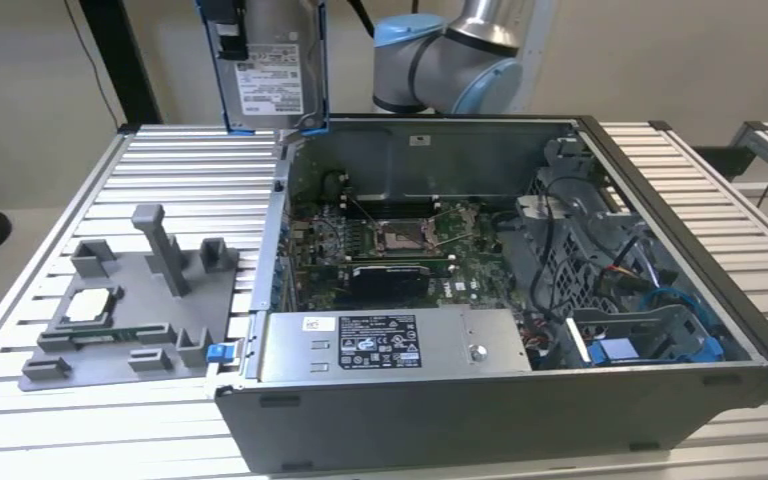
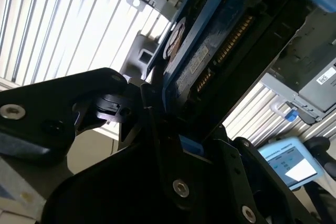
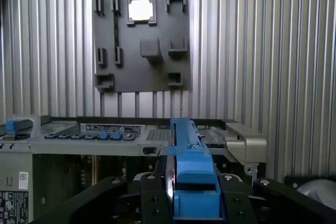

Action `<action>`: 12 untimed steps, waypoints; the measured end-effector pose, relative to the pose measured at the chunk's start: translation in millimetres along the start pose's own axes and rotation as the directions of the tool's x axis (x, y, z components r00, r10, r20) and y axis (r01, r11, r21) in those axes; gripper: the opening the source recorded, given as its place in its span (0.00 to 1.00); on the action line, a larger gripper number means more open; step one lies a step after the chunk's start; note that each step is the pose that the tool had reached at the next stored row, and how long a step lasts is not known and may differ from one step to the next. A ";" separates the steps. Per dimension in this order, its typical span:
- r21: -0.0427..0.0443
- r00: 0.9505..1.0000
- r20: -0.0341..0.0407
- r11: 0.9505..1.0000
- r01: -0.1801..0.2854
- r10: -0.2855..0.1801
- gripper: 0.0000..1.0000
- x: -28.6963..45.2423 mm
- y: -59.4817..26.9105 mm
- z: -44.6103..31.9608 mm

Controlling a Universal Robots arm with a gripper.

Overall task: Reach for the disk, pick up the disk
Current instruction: 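Pick up the disk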

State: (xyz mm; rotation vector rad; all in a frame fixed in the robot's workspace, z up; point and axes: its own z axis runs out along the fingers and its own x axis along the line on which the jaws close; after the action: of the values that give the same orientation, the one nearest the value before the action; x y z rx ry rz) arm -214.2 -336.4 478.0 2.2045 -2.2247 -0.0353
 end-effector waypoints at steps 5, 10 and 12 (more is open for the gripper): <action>0.000 1.000 0.000 1.000 0.000 0.000 0.00 -0.1 -14.0 -0.3; -0.001 1.000 0.000 1.000 0.000 0.000 0.00 -0.3 -28.8 -0.6; -0.001 1.000 0.000 1.000 0.000 0.000 0.00 -0.3 -35.0 -0.8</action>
State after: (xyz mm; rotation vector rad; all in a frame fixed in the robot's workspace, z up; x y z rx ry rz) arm -179.2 -336.4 478.0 2.2040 -2.2244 -0.0362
